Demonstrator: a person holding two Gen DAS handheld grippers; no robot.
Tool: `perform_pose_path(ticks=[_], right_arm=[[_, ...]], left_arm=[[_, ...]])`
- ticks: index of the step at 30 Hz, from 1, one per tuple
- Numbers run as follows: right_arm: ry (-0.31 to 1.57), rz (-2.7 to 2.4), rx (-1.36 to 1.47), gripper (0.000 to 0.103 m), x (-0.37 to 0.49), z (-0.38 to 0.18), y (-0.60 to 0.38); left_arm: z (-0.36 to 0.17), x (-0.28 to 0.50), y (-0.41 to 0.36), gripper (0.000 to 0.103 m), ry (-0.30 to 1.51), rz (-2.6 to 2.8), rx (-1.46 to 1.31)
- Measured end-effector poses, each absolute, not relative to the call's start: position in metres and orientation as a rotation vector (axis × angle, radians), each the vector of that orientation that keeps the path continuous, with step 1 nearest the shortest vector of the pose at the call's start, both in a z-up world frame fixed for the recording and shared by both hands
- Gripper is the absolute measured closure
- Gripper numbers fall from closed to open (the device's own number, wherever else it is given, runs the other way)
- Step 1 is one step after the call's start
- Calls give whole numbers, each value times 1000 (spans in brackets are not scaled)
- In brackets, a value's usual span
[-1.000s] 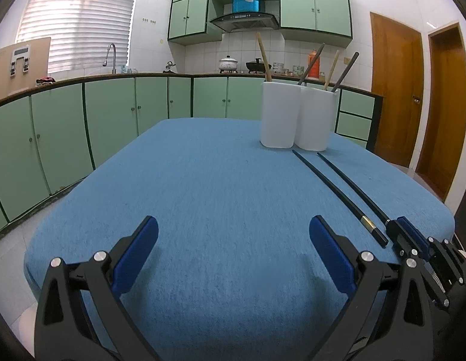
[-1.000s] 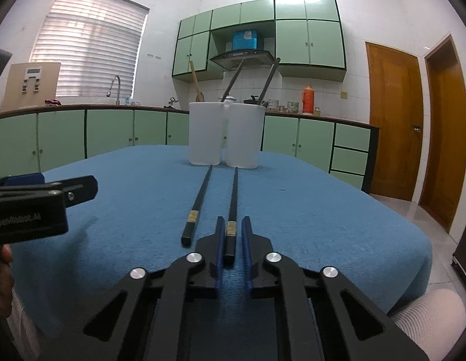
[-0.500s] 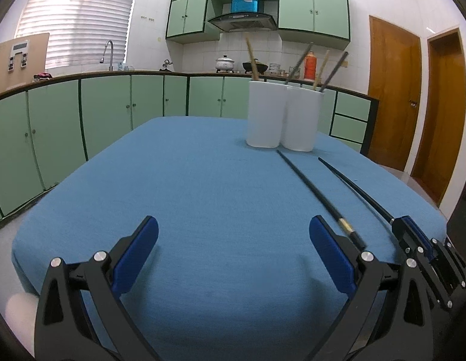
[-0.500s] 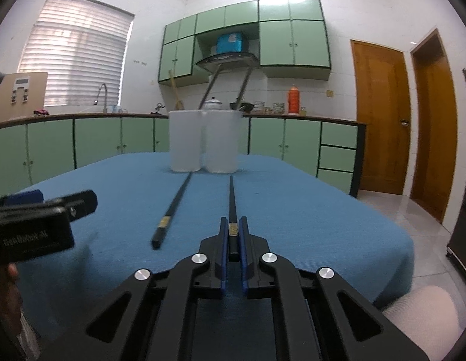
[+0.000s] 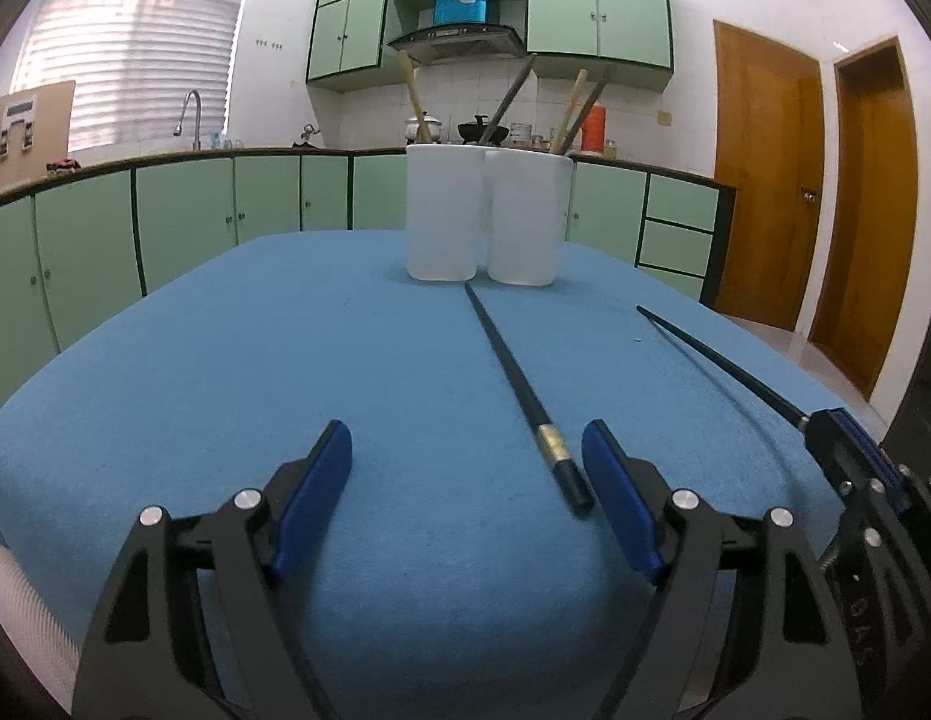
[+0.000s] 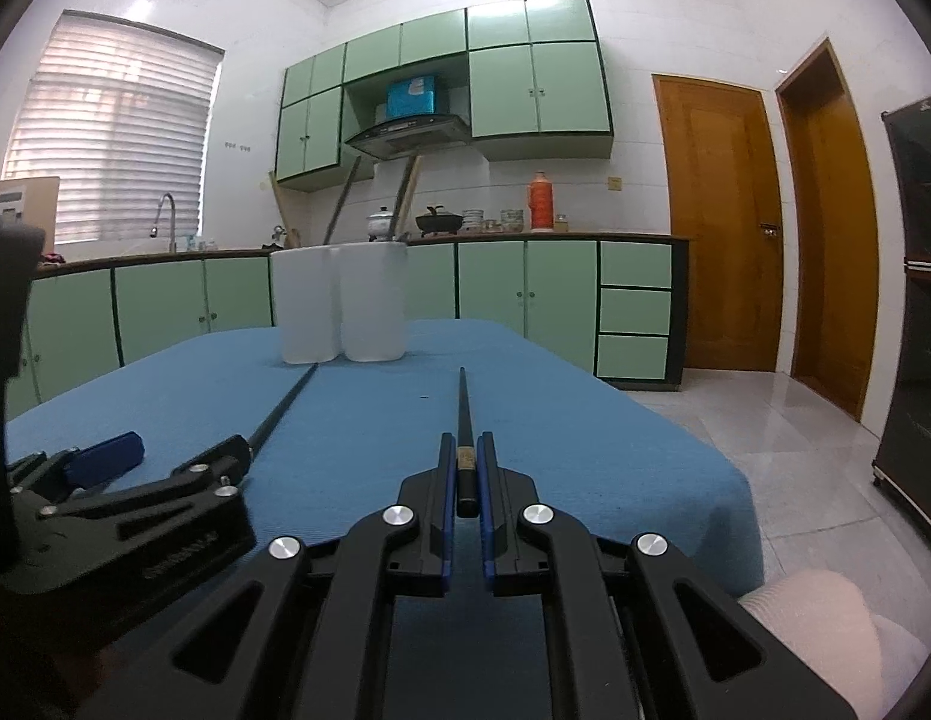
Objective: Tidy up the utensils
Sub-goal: 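Grasp a black chopstick with the right tool while the left tool grasps another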
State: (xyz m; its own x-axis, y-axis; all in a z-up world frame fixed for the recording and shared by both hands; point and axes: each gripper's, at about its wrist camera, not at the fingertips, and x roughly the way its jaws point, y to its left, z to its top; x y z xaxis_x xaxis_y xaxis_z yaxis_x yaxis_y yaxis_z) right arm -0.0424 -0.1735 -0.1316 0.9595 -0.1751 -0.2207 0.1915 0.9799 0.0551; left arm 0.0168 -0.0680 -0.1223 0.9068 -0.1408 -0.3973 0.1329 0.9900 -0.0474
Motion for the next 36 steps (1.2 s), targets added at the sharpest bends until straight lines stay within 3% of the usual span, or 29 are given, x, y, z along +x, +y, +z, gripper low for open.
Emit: perform_pose_path(ticks=[2, 9, 13, 25, 36], right_arm=[[218, -188, 80, 96, -44, -133, -176], [216, -187, 84, 96, -43, -132, -177], [216, -188, 84, 96, -43, -132, -176], [212, -191, 84, 96, -45, -131, -177], [192, -183, 105, 96, -51, -125, -191]], left_arm=[[-124, 19, -72, 35, 410, -134, -12], [-126, 19, -85, 38, 392, -113, -16], [-127, 17, -88, 60, 385, -101, -6], [-128, 9, -91, 96, 376, -76, -12], [-115, 6, -79, 97, 378, -102, -33]])
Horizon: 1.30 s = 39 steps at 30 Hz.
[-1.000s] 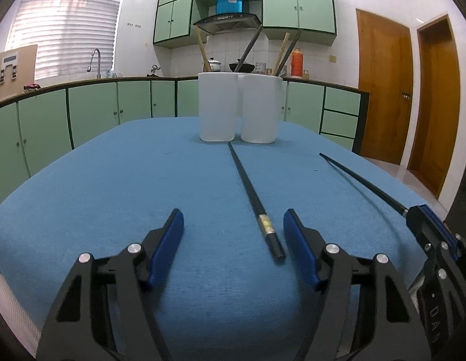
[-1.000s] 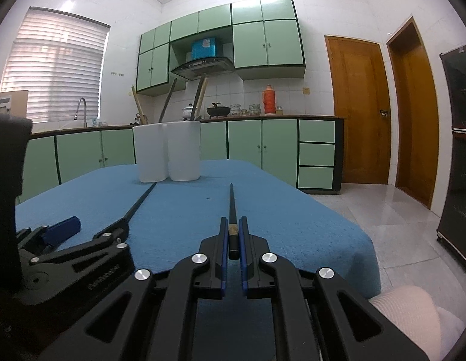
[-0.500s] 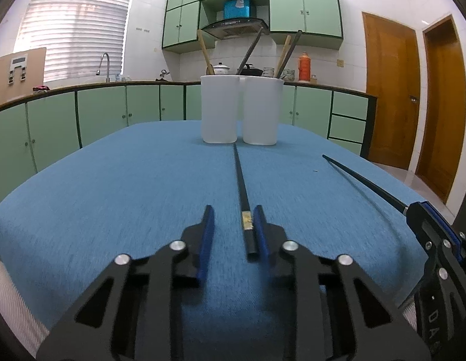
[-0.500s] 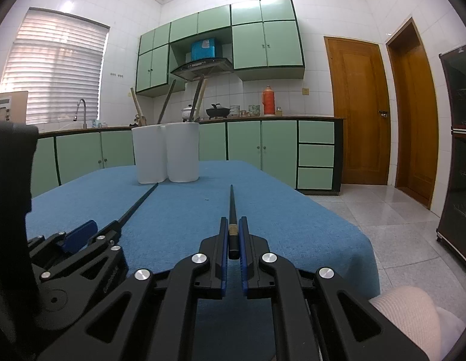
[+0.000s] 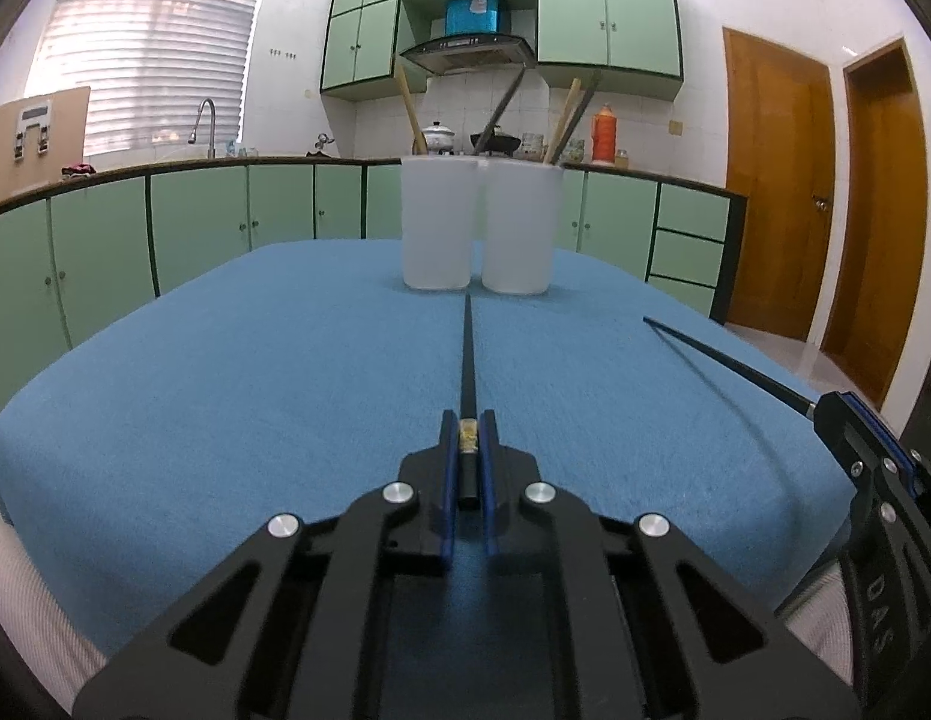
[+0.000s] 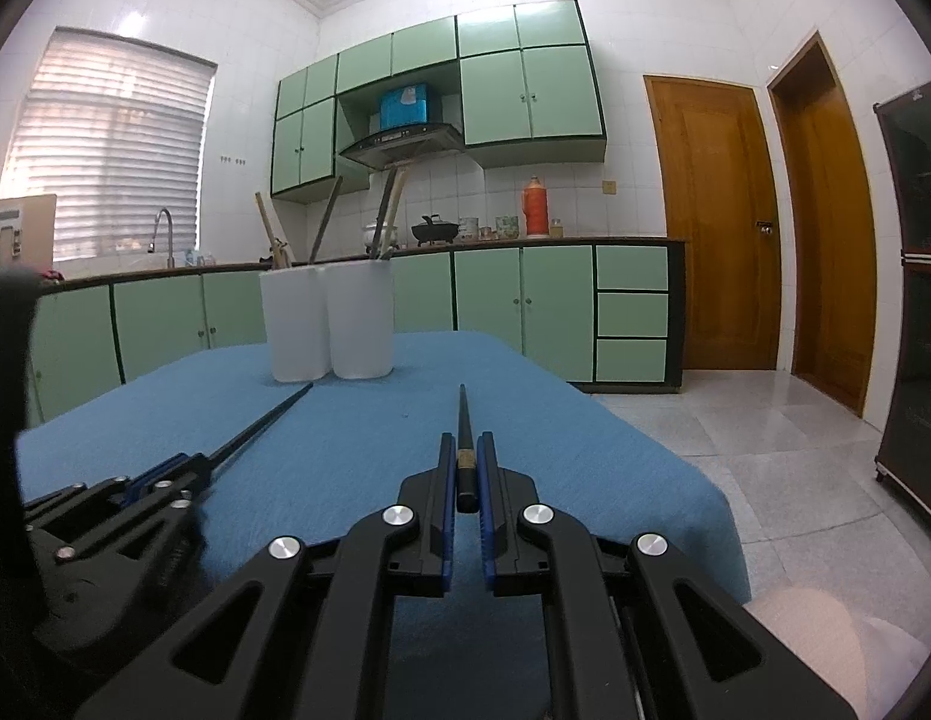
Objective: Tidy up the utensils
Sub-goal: 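Grasp a black chopstick with the right tool while the left tool grasps another, then lift both black chopsticks and carry them above the white holders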
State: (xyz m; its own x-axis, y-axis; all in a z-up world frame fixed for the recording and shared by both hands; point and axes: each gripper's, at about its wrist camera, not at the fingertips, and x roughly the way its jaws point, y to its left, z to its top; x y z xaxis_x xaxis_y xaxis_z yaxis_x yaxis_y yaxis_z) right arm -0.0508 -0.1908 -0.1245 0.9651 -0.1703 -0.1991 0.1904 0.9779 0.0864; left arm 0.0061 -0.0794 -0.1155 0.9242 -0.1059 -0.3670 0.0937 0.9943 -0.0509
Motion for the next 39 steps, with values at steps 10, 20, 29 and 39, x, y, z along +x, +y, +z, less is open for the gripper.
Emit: perform_pose_path(ticks=[10, 20, 29, 39], right_arm=[[145, -161, 117, 96, -56, -94, -210], [72, -49, 134, 96, -49, -26, -229], [95, 94, 174, 96, -17, 34, -245], [105, 200, 125, 96, 18, 91, -239]], left_arm=[[-71, -2, -61, 97, 298, -134, -37], [-9, -3, -43, 97, 209, -176, -31], [41, 10, -33, 97, 176, -227, -23], [85, 30, -25, 97, 155, -286, -9]])
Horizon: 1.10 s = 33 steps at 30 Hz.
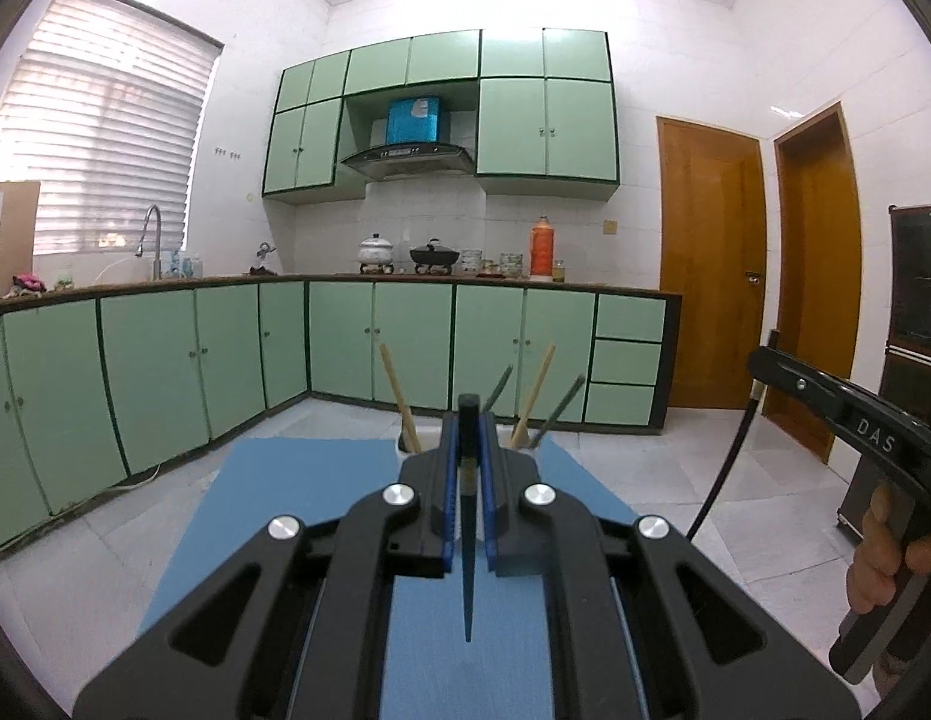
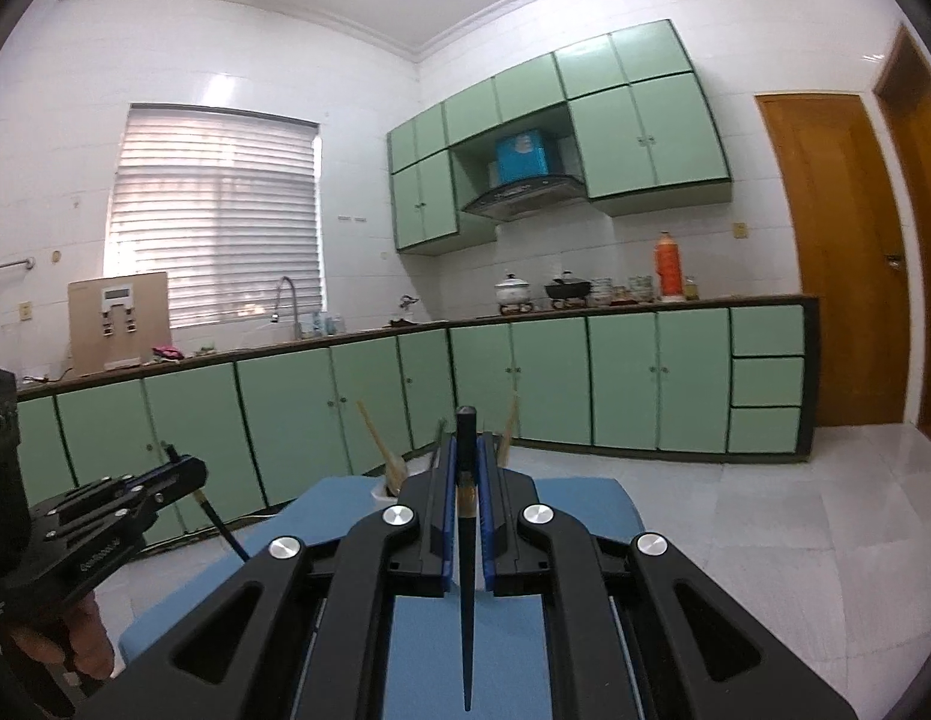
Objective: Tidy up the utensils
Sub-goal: 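Lift both black chopsticks and carry them above the white holders, then lower the black chopsticks into the holders and open both tools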
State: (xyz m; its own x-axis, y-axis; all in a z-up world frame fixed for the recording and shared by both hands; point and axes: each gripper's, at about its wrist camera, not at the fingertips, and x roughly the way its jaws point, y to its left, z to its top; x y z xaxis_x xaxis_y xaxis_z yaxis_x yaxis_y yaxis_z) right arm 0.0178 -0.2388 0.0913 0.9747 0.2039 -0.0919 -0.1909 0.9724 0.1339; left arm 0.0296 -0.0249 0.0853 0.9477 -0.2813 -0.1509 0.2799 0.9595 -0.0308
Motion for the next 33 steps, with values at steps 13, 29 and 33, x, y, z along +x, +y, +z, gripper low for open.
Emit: perform_pose_path(ticks=[13, 29, 33], right_arm=[[11, 259, 123, 96, 74, 178, -235], [80, 209, 145, 96, 224, 179, -230], [115, 213, 128, 96, 246, 160, -222]], left_arm=[[158, 81, -37, 97, -8, -285, -23], [159, 219, -66, 97, 29, -269, -26], [139, 243, -68, 97, 78, -275, -25]])
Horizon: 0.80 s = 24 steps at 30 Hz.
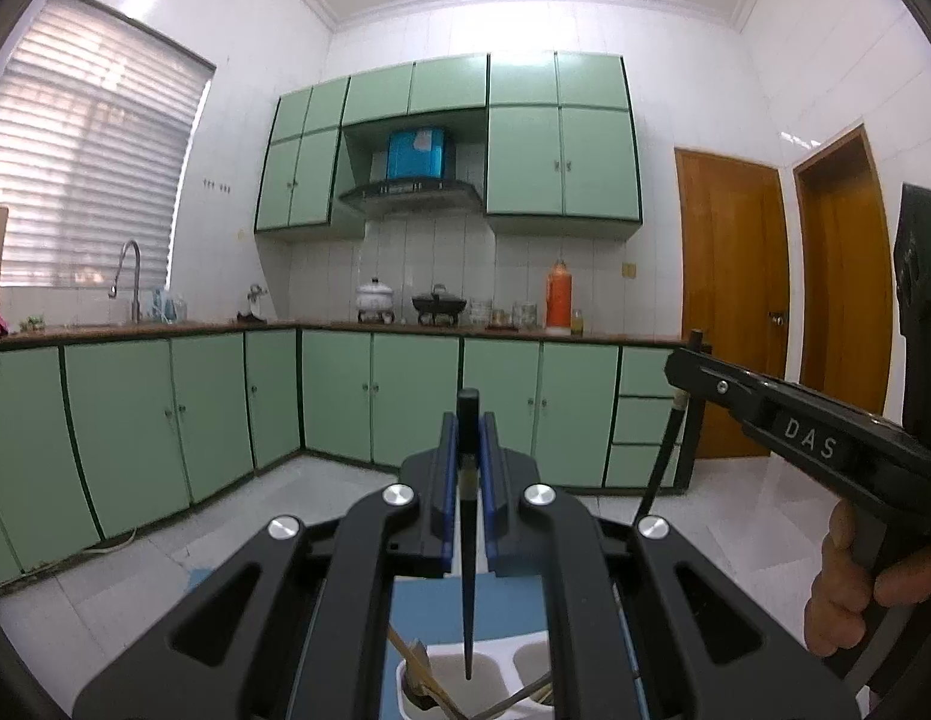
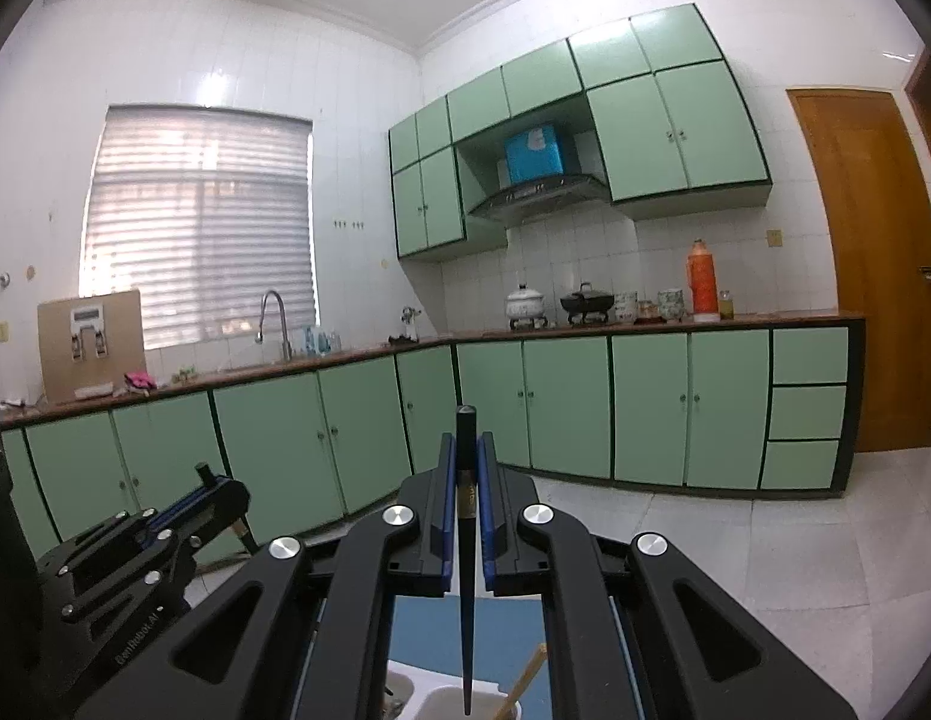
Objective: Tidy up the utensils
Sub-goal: 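Lower the black chopsticks into the holders and open both tools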
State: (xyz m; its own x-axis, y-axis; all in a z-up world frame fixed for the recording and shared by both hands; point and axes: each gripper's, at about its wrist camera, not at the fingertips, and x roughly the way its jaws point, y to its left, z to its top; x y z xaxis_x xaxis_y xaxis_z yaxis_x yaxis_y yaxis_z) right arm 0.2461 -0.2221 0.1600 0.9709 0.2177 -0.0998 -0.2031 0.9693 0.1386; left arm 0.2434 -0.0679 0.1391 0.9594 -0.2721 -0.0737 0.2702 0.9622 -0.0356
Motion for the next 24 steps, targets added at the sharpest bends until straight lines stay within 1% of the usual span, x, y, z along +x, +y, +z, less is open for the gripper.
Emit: perform_pose_path(ticks=[11, 21, 24], right_arm=[[239, 244, 130, 96, 273, 108, -216], [316, 251, 109, 96, 281, 81, -207], [332, 249, 109, 96, 282, 75, -207]], left_arm=[[94, 281, -59, 97, 184, -279, -21], [66, 294, -53, 97, 258, -284, -11], [63, 293, -52, 97, 251, -281, -5]])
